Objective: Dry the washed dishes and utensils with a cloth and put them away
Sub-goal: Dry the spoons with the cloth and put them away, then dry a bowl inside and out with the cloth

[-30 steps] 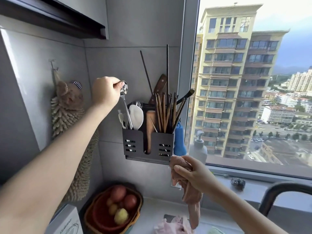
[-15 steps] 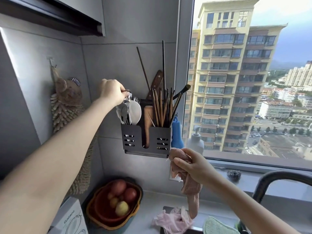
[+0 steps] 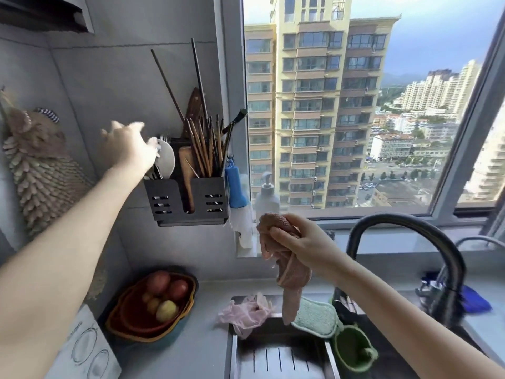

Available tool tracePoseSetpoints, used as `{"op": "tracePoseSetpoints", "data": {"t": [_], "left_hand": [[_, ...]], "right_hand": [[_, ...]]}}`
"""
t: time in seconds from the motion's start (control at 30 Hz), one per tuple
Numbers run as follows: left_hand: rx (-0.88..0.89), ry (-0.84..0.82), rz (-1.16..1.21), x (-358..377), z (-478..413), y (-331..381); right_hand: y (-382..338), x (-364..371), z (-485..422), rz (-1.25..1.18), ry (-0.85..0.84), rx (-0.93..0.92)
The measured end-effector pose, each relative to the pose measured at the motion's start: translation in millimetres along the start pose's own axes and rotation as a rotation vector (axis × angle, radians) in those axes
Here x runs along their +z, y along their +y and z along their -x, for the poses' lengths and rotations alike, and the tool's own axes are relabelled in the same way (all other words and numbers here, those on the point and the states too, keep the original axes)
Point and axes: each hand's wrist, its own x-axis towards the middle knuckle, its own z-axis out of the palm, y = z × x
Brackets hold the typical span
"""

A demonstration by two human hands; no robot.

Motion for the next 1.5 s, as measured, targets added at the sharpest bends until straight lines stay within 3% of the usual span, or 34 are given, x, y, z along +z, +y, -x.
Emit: {"op": "tracePoseSetpoints", "data": {"t": [0.07,0.13,0.3,0.57,0.7,0.87,1.07,1.33,1.5], "left_hand": [[0.113,0.110,0.139,-7,34,23],[0.251,0.022,0.363,-11,89,58],[0.266,-0.885,0.951,2,263,155],[0.107,-1.481,1.281,35,447,300],[-0.024,-1.496,1.116,53,518,376],[-0.166,-1.530,0.837,93,608,470],[-0.323,-1.435,0.609,140,653,542],[0.087,-1.532,0.126,158,643,577],[0.292,-1.496,0.100,158,627,591]], "right_hand": [[2,-20,25,-0.079,0.033,0.025],[6,-42,50,-0.137,0.081,0.057],[21,-97,122,-0.160,0.222,0.094],[69,-214,257,-0.042,0.591,0.197],[95,-292,337,-0.060,0.757,0.289],[125,-385,428,-0.009,0.848,0.392],[157,-448,466,-0.064,0.976,0.444],[187,-478,479,-0.107,0.997,0.529],[194,-484,469,-0.095,1.018,0.524]]}}
